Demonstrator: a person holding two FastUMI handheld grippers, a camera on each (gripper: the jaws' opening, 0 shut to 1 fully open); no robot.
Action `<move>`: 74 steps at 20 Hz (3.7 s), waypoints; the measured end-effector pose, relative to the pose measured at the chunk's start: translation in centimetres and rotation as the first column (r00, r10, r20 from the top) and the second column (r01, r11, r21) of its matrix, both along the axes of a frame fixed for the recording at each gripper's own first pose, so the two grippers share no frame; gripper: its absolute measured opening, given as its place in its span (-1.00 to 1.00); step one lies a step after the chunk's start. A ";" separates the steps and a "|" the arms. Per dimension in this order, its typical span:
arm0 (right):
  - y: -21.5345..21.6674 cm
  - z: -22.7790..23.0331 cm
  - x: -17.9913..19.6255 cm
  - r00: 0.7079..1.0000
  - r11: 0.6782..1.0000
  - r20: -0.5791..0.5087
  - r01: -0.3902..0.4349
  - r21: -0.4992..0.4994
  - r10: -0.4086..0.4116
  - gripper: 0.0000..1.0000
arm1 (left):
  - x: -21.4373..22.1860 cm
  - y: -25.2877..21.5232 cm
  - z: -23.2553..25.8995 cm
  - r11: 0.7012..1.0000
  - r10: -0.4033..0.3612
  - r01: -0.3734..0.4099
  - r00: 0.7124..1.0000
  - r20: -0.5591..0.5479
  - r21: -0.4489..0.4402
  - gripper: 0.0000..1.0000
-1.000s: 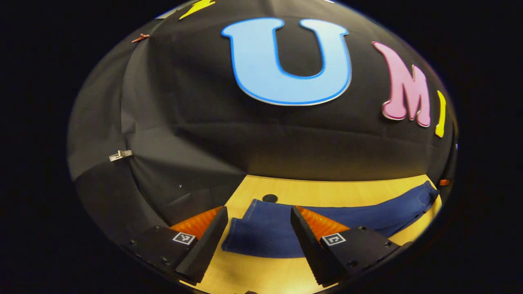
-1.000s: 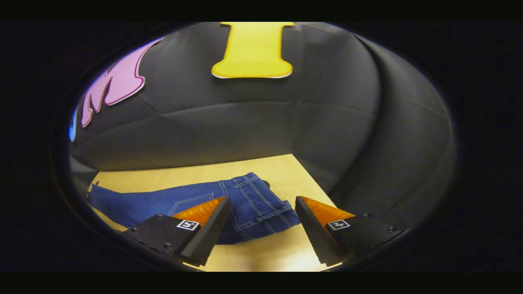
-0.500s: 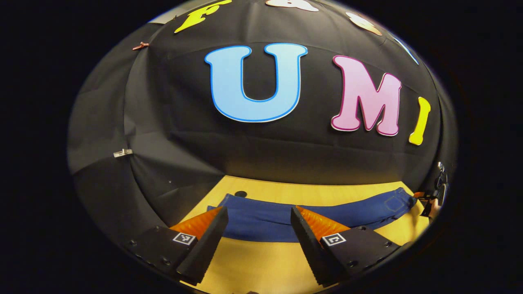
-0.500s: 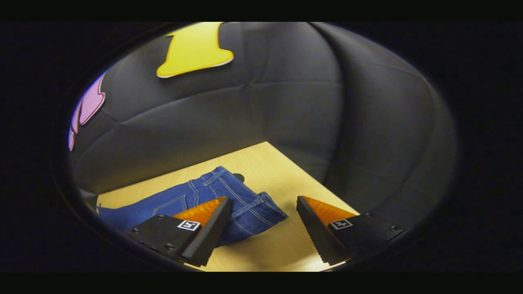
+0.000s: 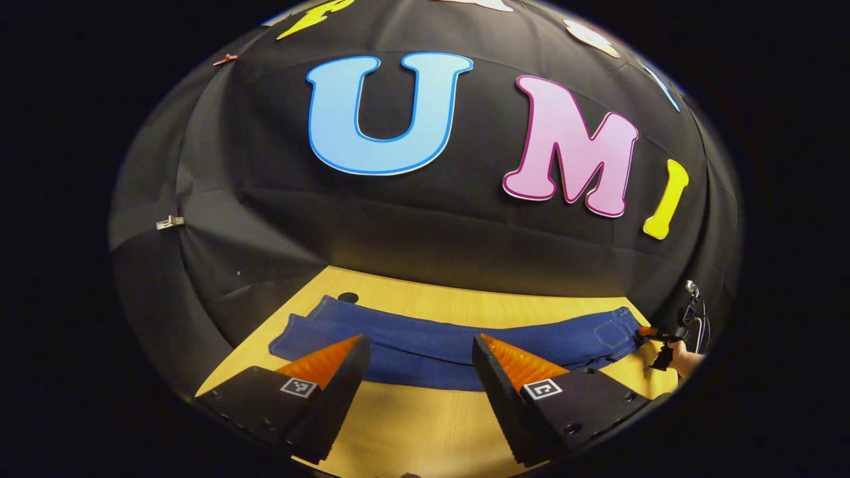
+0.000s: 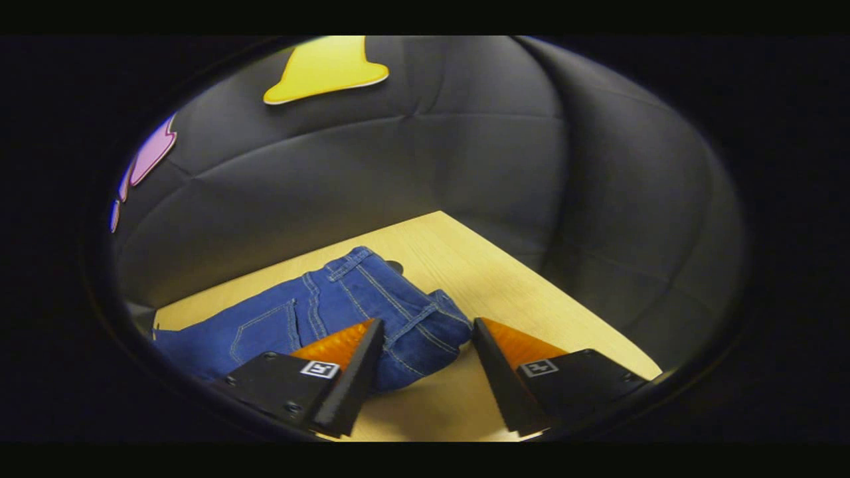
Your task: Grasp the waist and the cuffs of the jeans and fold them to make the two legs overlap; first hold the waist and fold one-third of the jeans toward the cuffs, then hold the cuffs and fold the remaining one-third in the same direction to finish folding.
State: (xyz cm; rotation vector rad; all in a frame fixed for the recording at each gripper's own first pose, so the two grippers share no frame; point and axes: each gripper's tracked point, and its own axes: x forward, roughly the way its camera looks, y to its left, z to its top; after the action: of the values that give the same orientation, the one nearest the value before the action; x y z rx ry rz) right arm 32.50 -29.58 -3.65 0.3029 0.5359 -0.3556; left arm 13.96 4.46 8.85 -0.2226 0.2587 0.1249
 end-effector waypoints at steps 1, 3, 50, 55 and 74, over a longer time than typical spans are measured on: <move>0.3 0.2 0.0 1.000 1.000 -0.003 0.014 0.007 -0.014 0.31 | 0.0 -0.2 -0.3 1.000 -0.004 0.004 1.000 0.000 -0.004 0.94; 0.5 -0.2 0.1 1.000 1.000 -0.007 0.019 -0.005 -0.019 -0.31 | 0.2 -0.5 -0.7 1.000 -0.009 0.009 1.000 -0.001 -0.017 0.94; 45.5 4.0 -9.5 0.581 0.554 0.012 -0.770 -0.315 0.814 0.71 | 11.0 30.7 -21.7 0.966 0.243 -0.257 0.938 -0.249 -0.027 0.94; 43.7 4.7 -10.6 0.631 0.615 0.039 -0.737 -0.281 0.775 0.95 | 11.6 30.8 -22.8 0.965 0.226 -0.252 0.938 -0.261 -0.069 0.99; 42.6 2.1 -11.1 0.659 0.645 -0.022 -0.742 -0.183 0.752 1.00 | 12.3 23.9 -22.5 0.997 0.055 -0.069 0.965 -0.257 -0.046 -0.84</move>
State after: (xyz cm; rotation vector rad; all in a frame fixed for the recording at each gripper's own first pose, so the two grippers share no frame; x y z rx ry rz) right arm 21.42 13.05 -1.55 -0.1052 0.5254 0.4275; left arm 26.27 28.33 -13.67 -0.2697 0.5124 0.2090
